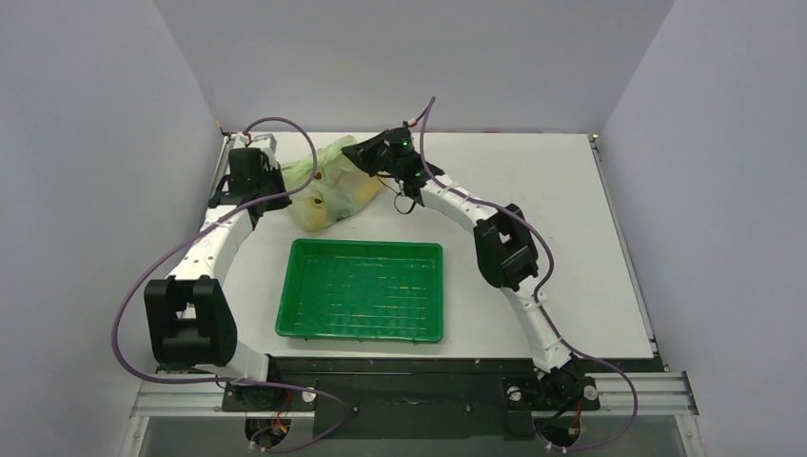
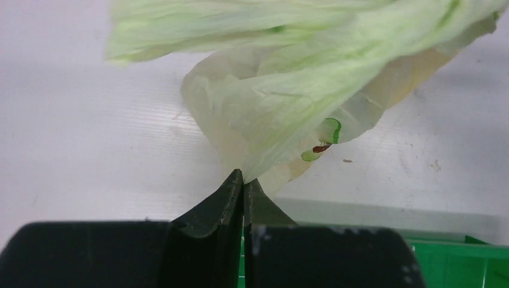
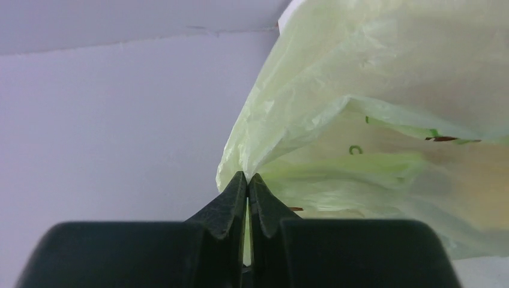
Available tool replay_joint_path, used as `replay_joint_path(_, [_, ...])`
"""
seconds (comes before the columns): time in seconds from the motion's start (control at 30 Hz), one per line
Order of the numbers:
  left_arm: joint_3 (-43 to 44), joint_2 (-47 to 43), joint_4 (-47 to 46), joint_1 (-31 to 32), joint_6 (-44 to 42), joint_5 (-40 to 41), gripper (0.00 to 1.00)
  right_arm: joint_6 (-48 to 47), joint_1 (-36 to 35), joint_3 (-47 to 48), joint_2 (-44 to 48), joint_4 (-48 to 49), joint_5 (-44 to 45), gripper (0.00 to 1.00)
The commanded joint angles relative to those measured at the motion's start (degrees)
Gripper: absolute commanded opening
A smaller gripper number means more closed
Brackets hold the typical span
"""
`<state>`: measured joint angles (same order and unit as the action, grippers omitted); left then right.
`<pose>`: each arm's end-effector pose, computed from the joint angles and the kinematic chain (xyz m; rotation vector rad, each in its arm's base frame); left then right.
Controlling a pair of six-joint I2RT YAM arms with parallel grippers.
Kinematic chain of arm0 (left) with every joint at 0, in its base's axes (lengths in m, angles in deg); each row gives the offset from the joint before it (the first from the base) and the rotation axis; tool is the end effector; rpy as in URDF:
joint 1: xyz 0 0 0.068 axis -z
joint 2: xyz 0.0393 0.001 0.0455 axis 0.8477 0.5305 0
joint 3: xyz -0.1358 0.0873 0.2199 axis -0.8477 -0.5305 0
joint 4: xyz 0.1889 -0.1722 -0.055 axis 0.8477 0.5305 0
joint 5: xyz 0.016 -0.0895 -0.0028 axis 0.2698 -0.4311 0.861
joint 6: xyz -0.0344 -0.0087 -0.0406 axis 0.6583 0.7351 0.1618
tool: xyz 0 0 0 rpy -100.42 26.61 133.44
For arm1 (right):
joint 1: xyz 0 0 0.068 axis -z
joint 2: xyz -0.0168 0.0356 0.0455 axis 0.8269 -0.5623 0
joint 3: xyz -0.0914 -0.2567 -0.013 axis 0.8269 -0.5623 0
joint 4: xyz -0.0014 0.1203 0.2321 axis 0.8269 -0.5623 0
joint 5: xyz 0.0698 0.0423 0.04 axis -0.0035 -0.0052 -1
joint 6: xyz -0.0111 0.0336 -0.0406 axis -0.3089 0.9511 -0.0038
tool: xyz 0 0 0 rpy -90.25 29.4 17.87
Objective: Take the fake fruits out of the plastic bag
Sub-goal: Untie the plastic bag at the center of the board.
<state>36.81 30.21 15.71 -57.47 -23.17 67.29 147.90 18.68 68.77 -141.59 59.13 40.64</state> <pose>0.3396 -0.0056 0.2807 -0.1609 2.2621 -0.1849 0.4543 0.3525 0.2354 0.7610 2.0425 1.6016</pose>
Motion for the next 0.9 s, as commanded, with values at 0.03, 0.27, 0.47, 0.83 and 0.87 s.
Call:
replay_joint_path(0.03, [-1.6,-5.1,-1.6,-3.9,3.1,9.4,0.00,4.0,7.6,-0.4,0.6,5.8,-3.2,0.00])
replay_joint_path(0.27, [-1.8,-5.1,-3.1,-5.1,3.2,4.6,0.00,5.6,9.2,-2.2,0.0,9.6,-6.0,0.00])
replay_joint_path(0.47, [-2.4,-5.8,-4.6,-5.1,2.5,-0.6,0.00,4.9,8.2,0.2,-0.4,8.5,-6.3,0.00])
replay_joint_path(0.83, [-4.9,-12.9,-8.7,-5.1,0.8,-3.8,0.53,0.6,7.2,1.5,1.6,1.8,-5.8,0.00])
replay_joint_path(0.87, [-5.3,-14.1,-9.0,-5.1,0.4,-3.6,0.55,0.5,7.1,2.5,1.4,1.3,-6.1,0.00])
